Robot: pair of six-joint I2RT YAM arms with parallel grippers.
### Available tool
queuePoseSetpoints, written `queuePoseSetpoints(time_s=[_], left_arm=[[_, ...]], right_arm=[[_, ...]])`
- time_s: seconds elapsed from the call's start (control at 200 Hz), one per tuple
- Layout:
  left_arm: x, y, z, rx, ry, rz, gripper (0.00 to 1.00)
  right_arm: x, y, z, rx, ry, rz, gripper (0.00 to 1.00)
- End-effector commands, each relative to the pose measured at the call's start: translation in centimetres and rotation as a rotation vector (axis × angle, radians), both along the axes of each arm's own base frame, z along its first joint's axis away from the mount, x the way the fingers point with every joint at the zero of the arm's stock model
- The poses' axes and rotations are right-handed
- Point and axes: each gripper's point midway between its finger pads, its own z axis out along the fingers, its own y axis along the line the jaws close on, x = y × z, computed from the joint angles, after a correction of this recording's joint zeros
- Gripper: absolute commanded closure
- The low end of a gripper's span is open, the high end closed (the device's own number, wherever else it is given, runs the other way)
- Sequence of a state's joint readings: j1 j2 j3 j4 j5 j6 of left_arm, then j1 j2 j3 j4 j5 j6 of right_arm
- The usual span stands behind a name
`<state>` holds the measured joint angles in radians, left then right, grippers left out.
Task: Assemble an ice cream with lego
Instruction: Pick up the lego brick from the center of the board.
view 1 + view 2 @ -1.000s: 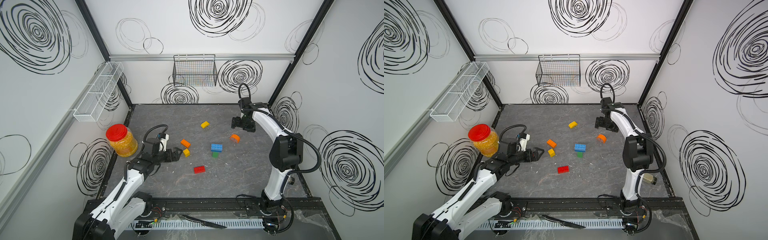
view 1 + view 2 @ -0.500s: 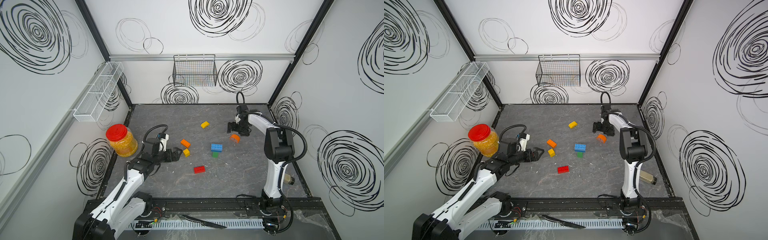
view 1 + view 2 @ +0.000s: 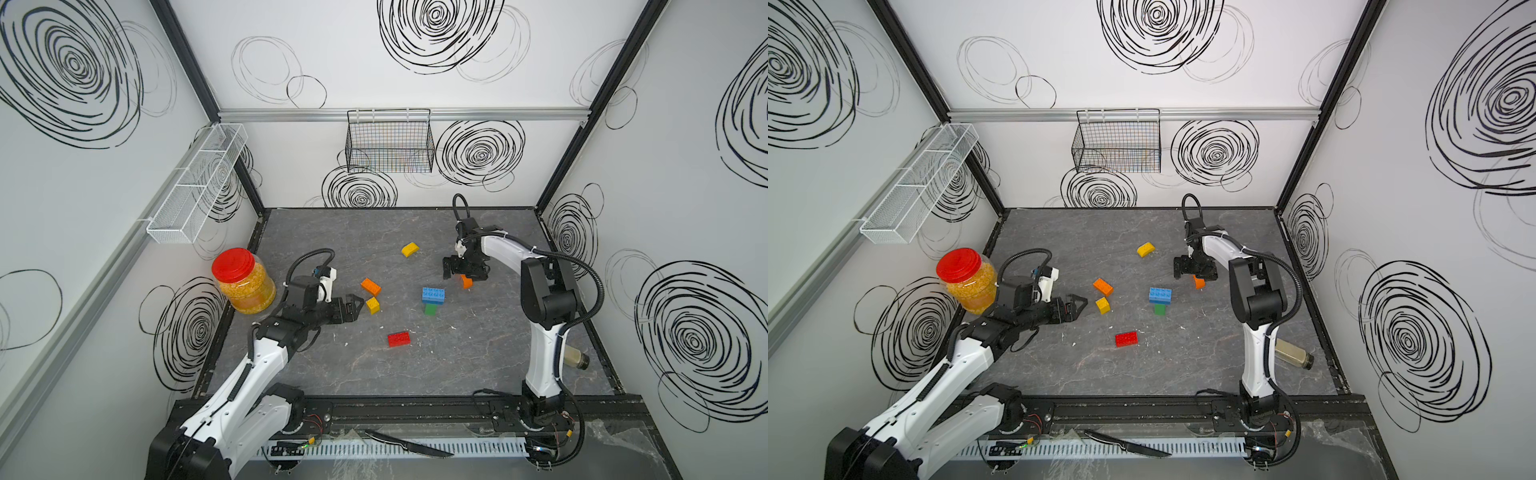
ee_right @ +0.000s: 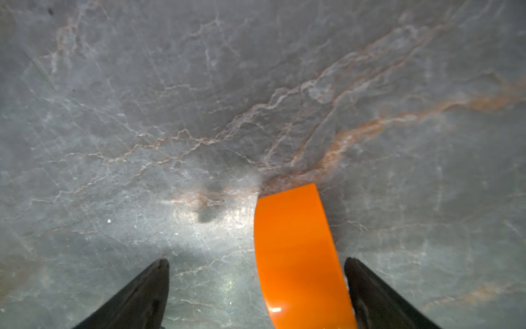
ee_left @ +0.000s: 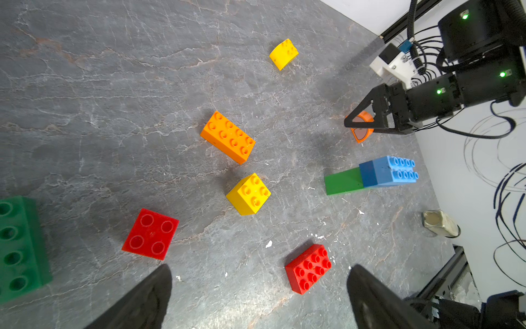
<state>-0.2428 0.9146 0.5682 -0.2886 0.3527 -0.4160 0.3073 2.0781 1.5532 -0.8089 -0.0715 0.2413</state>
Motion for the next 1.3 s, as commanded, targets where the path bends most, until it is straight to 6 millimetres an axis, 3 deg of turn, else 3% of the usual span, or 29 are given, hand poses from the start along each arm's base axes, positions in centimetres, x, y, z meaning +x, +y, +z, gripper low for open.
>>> queuePoseSetpoints(time_s=[0.0, 0.385, 0.886, 1.296], left_arm=[[0.5, 0.2, 0.5, -0.003, -0.030, 0.012, 0.01], [0.5, 0.3, 0.4, 0.001, -0.029, 0.015, 0.01], [0.5, 0.3, 0.4, 0.000, -0.029, 0.016, 0.01], [0.5, 0.3, 0.6, 0.000, -0.037, 0.018, 0.01]], right_arm=[[0.1, -1.6, 1.6, -0.107, -0.036, -0.010, 0.05], [0.7, -2.2, 2.0, -0.180, -0.057, 0.026, 0.31], [0.2, -1.6, 1.4, -0.172, -0.018, 0.084, 0.49], [-0.3, -1.5, 1.8, -0.167, -0.014, 0.111, 0.73]])
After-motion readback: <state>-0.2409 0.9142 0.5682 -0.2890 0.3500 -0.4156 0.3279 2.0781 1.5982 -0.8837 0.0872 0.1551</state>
